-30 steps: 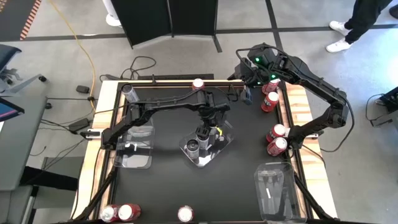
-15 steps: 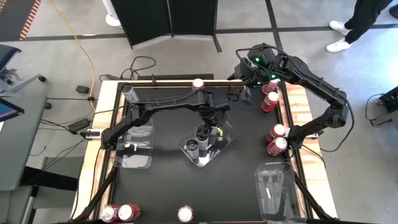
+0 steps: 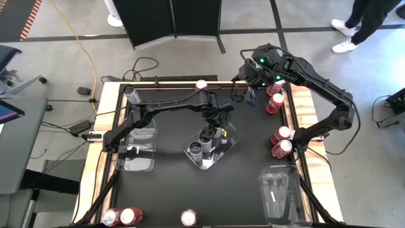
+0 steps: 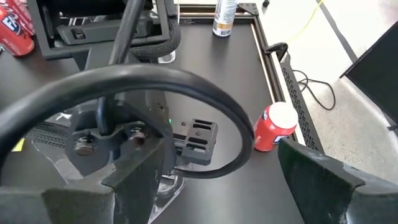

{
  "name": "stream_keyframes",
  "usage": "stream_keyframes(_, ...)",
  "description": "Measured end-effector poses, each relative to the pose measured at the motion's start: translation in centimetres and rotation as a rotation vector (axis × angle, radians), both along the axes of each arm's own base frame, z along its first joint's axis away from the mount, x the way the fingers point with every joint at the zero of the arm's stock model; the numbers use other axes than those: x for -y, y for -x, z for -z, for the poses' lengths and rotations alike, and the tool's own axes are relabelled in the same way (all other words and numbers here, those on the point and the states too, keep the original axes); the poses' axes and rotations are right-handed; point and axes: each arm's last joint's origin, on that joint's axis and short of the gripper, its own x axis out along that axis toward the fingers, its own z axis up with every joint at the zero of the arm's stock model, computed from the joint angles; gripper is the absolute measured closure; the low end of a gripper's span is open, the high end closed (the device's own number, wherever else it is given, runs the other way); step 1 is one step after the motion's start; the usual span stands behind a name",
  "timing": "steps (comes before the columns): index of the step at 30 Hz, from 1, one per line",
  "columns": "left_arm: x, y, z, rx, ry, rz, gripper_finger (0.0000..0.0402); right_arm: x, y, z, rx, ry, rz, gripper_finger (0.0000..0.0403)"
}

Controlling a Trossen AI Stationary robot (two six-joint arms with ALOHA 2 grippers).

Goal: Sort soda cans
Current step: Put the white soda can into the middle transparent bin

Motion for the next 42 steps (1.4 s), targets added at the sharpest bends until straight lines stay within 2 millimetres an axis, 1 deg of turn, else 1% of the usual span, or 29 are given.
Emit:
stream_keyframes(8, 0.0, 0.0, 0.0, 0.0, 0.009, -0.024, 0.0052, 0.0, 0.0, 0.0, -0.001, -0.004, 0.003, 0.0072)
stream_keyframes(17, 0.0, 0.2, 0.0, -0.024, -0.014, -0.024, 0.005, 0.0, 0.0, 0.0, -0.001, -0.004, 0.003, 0.0072)
stream_keyframes(23, -0.1, 0.6, -1.1, 0.007, -0.047, -0.033, 0.005, 0.0, 0.0, 0.0, 0.001, -0.005, 0.002, 0.0072)
stream_keyframes(36, 0.2, 2.3, -5.1, 0.101, -0.068, -0.05, 0.0051, 0.0, 0.0, 0.0, 0.002, -0.004, 0.004, 0.0072)
stream_keyframes(39, 0.2, 2.8, -5.3, 0.077, -0.089, -0.066, 0.0051, 0.0, 0.0, 0.0, 0.001, -0.005, 0.004, 0.0072)
stream_keyframes(42, 0.1, 3.6, -5.3, 0.001, -0.138, -0.091, 0.0051, 0.0, 0.0, 0.1, -0.004, -0.007, 0.004, 0.0072)
